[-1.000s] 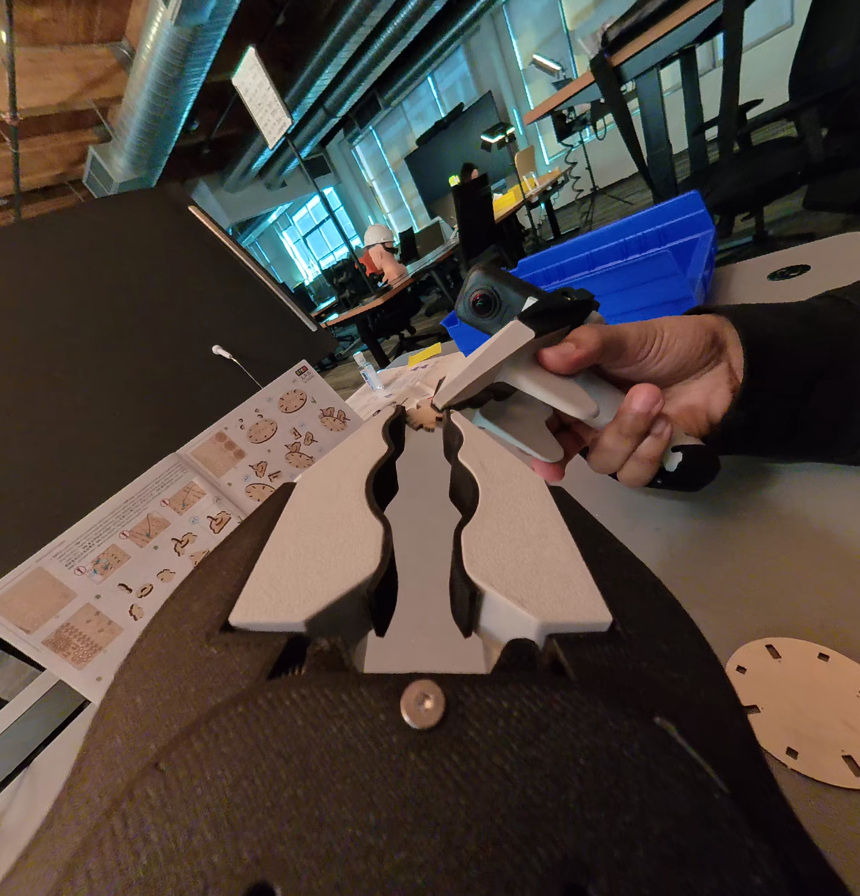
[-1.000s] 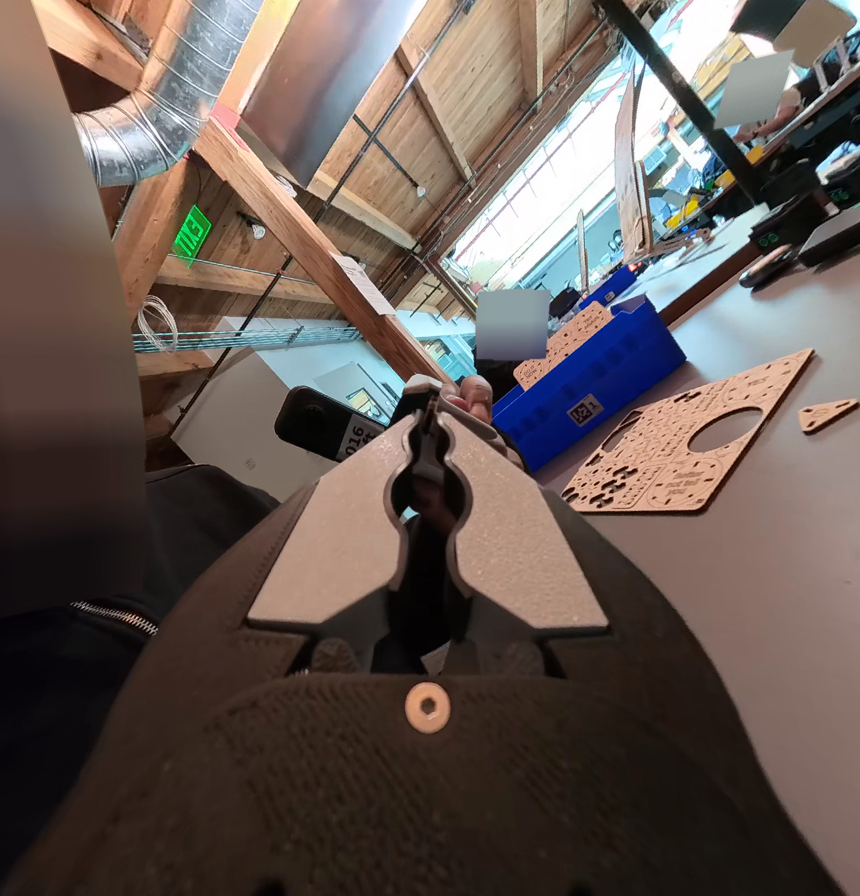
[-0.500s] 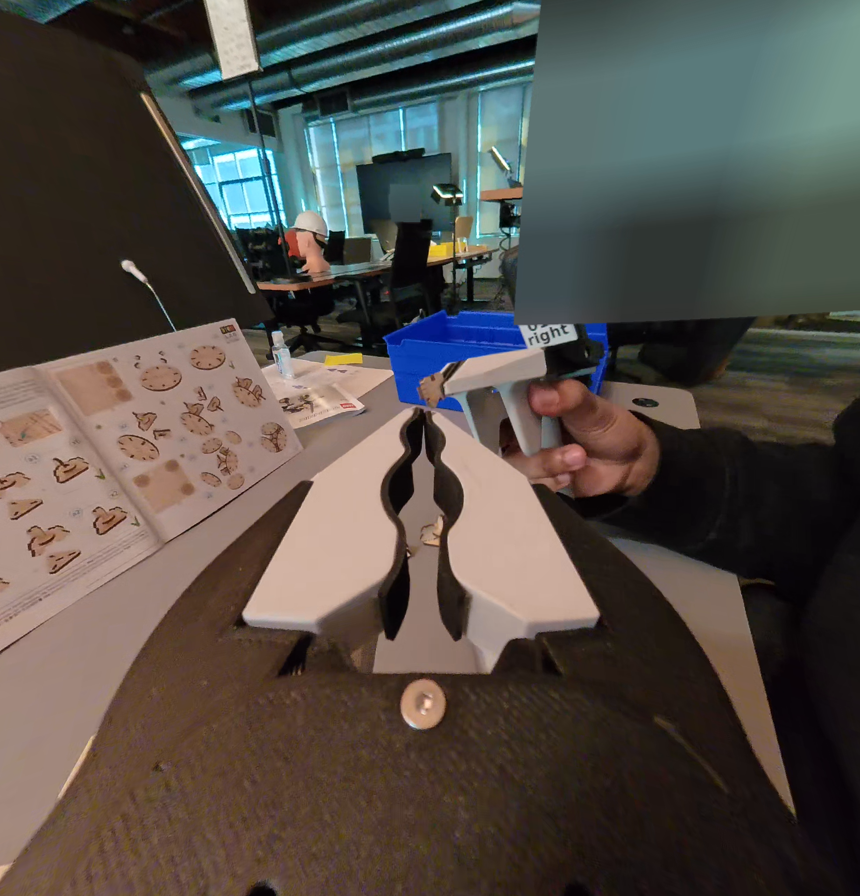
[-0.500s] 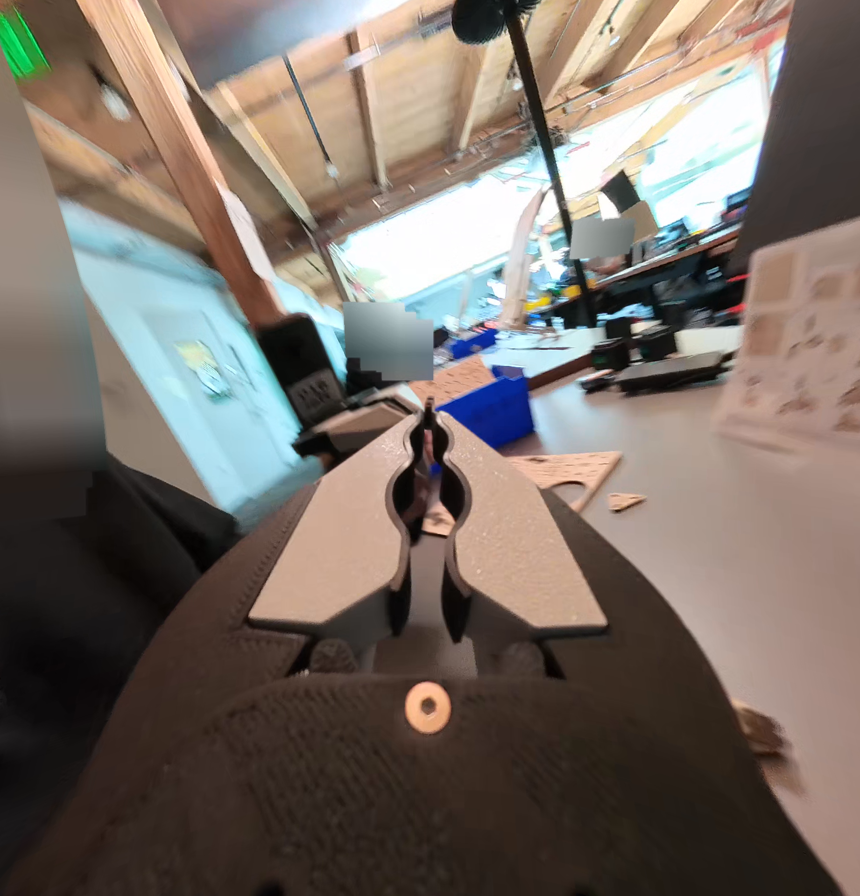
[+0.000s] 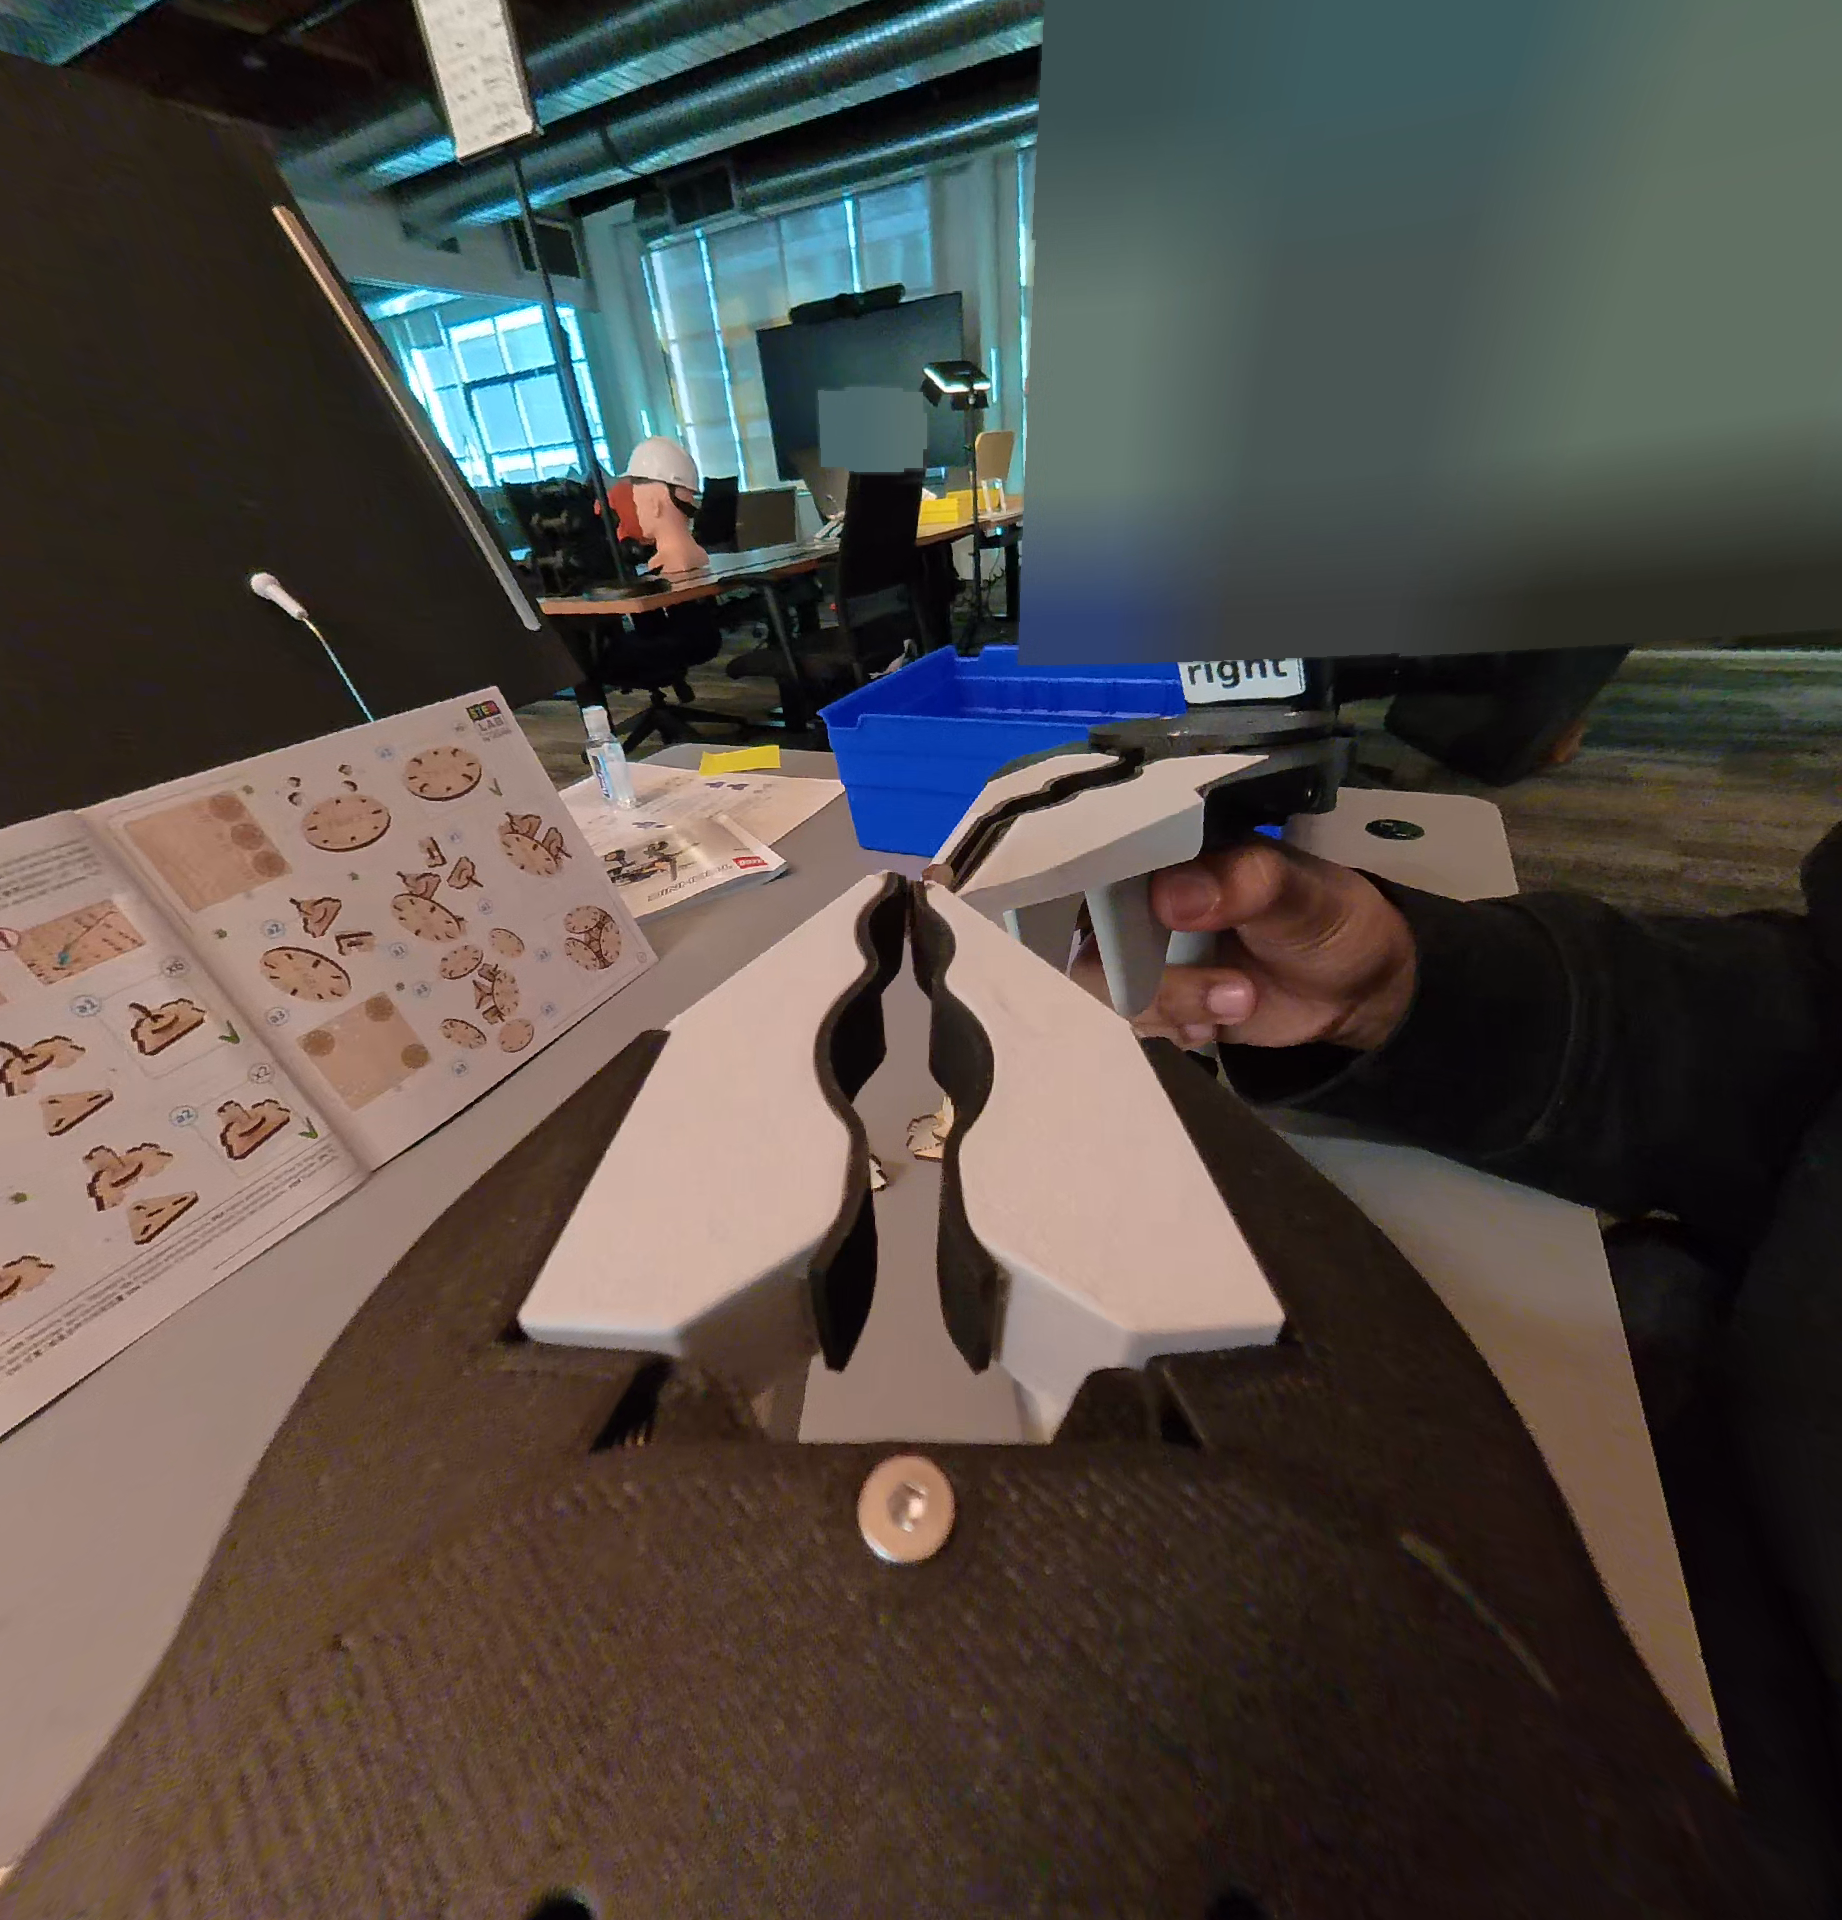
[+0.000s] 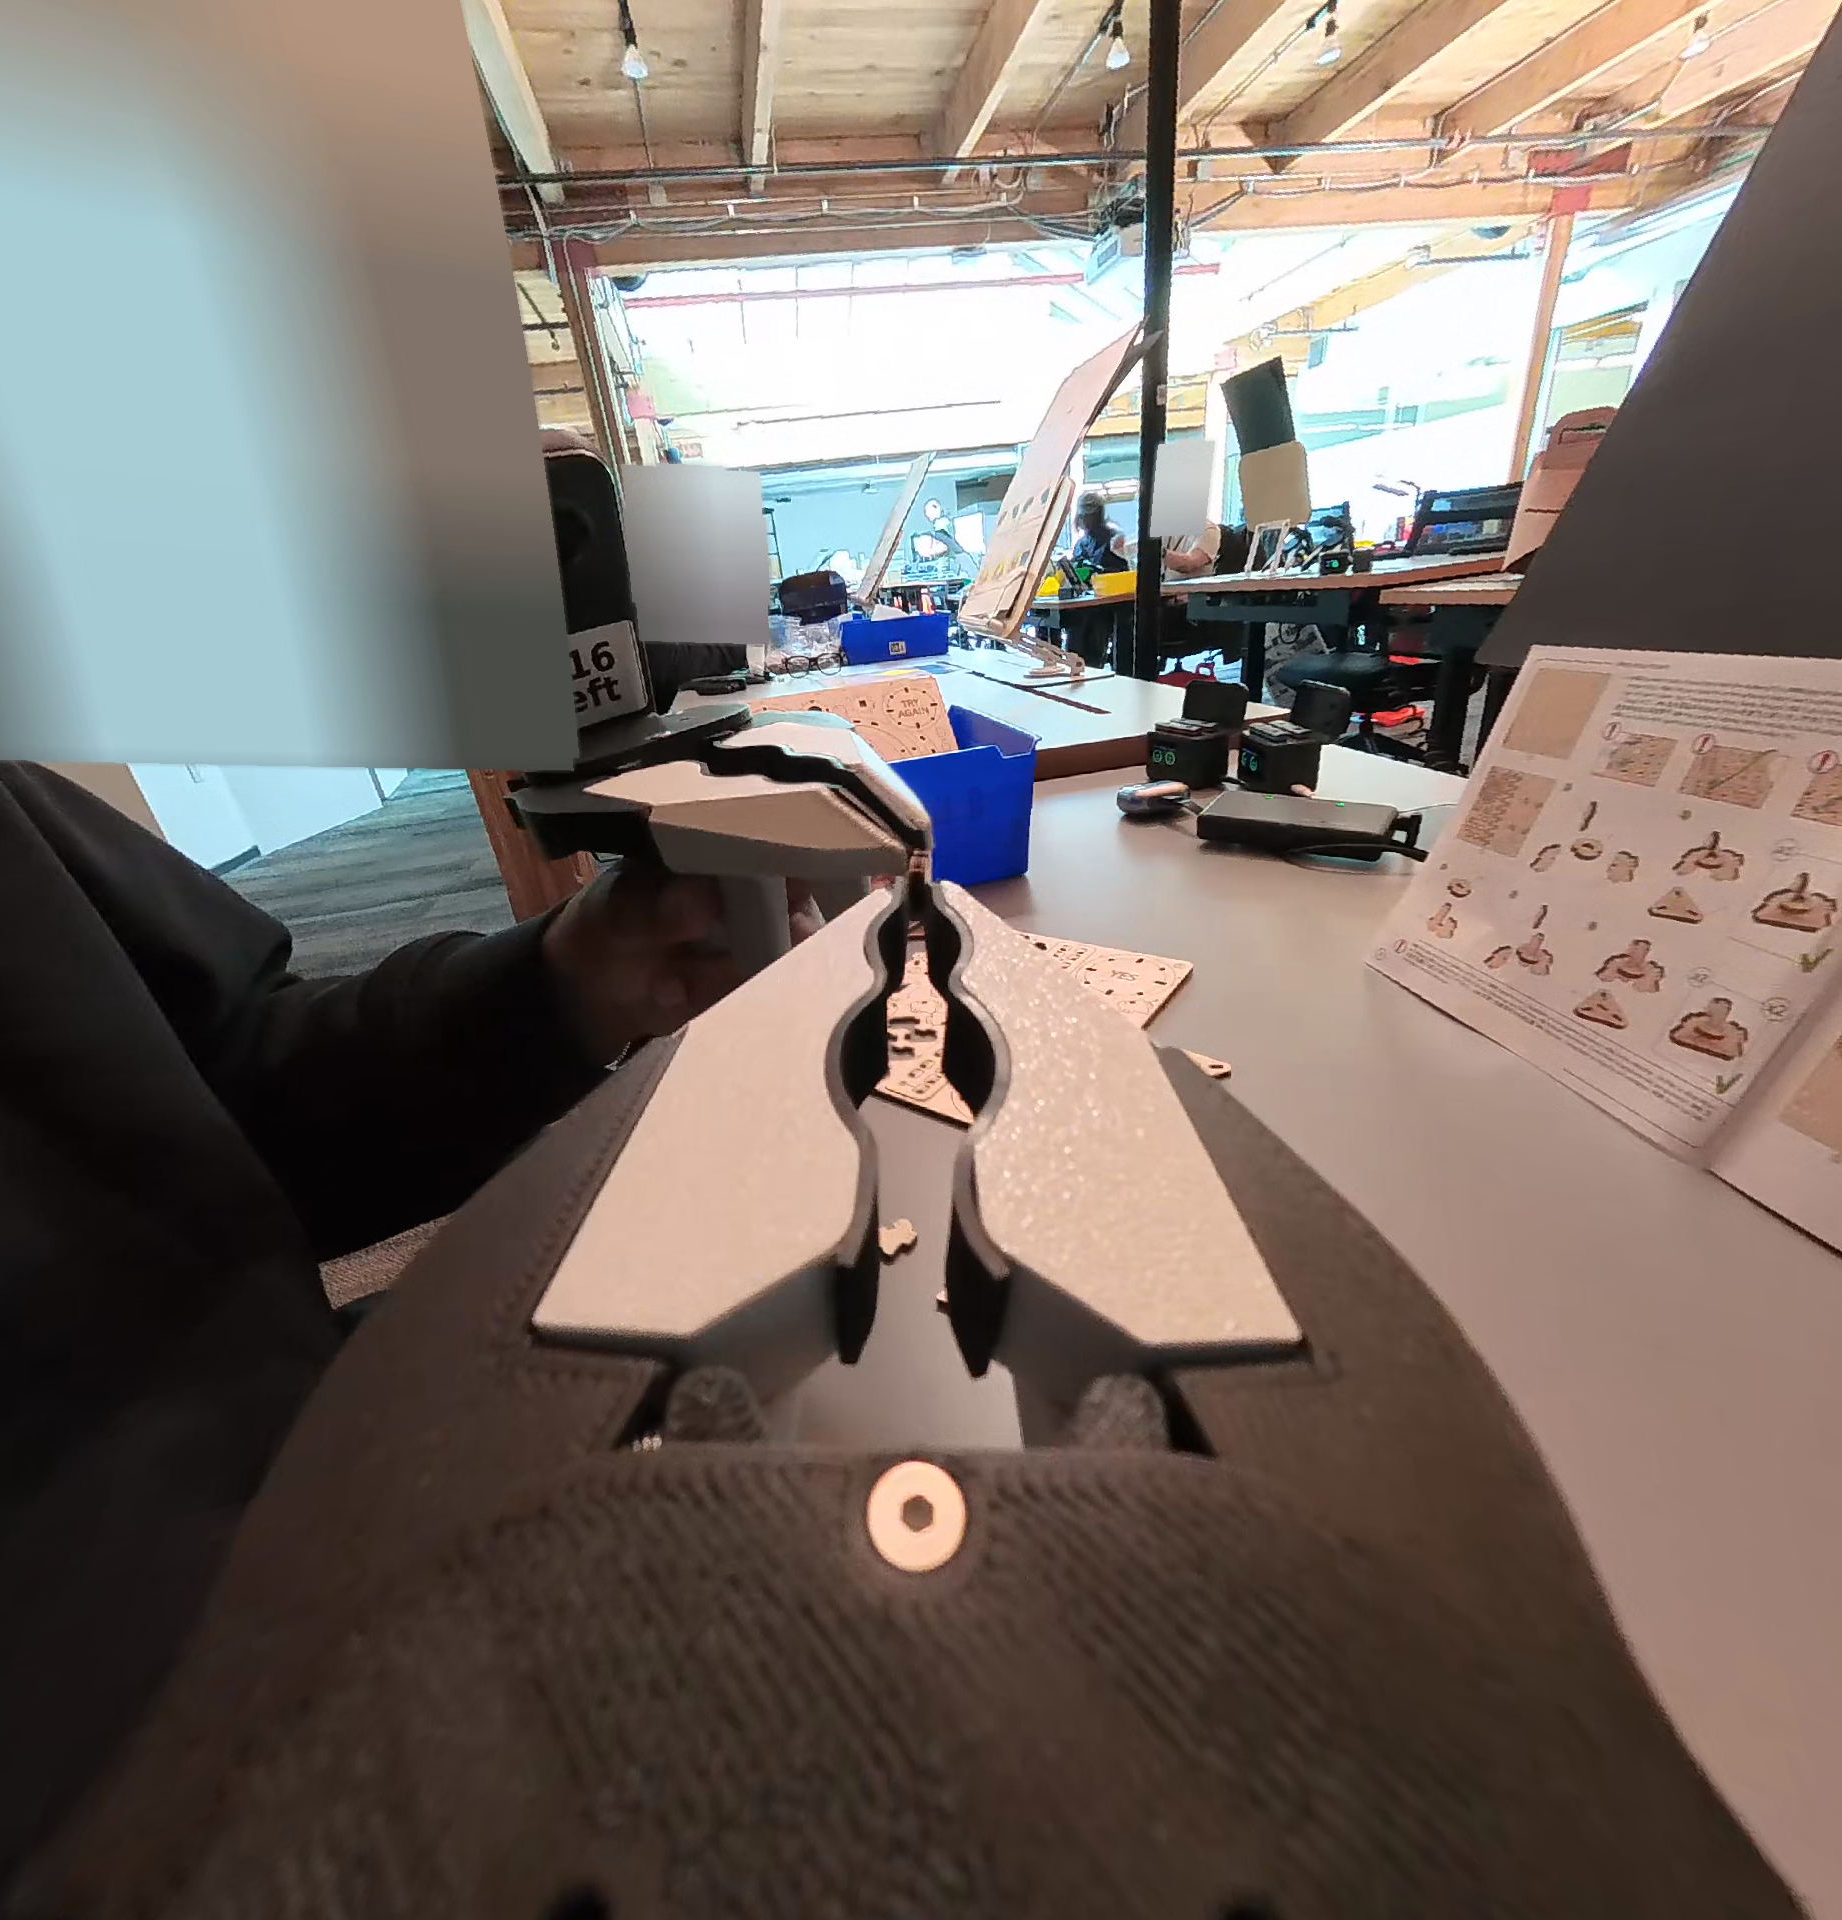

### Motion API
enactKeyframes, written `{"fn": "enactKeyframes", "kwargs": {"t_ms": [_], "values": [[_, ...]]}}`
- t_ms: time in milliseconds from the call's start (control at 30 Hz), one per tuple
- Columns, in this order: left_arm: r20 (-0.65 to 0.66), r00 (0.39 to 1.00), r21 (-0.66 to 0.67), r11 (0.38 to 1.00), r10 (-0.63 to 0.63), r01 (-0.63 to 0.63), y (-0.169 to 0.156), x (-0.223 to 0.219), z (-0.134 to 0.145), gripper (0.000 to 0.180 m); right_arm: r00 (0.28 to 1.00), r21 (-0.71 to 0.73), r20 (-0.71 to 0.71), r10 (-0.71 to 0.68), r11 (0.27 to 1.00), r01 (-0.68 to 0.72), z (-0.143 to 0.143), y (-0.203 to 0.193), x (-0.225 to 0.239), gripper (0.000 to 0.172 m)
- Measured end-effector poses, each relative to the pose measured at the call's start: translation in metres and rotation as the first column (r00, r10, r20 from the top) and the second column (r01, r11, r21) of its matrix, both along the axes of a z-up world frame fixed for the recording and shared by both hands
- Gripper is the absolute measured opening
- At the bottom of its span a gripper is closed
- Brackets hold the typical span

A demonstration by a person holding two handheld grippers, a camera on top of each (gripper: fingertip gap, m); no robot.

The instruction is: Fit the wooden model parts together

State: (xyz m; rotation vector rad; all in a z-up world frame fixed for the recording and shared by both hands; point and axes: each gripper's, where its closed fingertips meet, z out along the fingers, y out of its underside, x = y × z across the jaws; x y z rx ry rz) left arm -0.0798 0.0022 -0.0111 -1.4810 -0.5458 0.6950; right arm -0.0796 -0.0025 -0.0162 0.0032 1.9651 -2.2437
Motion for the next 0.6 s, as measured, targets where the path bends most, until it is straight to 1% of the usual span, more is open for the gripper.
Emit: {"fn": "enactKeyframes", "kwargs": {"t_ms": [167, 367, 467, 600], "values": [[-0.004, 1.0, -0.006, 1.0, -0.012, 0.012, 0.0, 0.002, 0.002, 0.0, 1.0, -0.011, 0.01, 0.013, 1.0, -0.013, 0.001, 0.001, 0.001, 0.0], [0.058, 0.994, 0.078, 0.993, -0.097, 0.093, 0.0, 0.006, 0.006, 0.0, 0.998, -0.039, 0.037, 0.051, 0.998, -0.049, 0.005, 0.002, 0.005, 0.0], [0.054, 0.994, 0.14, 0.987, -0.093, 0.084, -0.009, 0.005, 0.014, 0.0, 0.998, -0.043, 0.042, 0.04, 0.998, -0.038, 0.006, 0.003, 0.001, 0.0], [0.047, 0.996, 0.15, 0.987, -0.072, 0.064, -0.019, 0.005, 0.019, 0.0, 0.996, -0.062, 0.069, 0.051, 0.997, -0.047, 0.008, 0.005, 0.0, 0.0]]}}
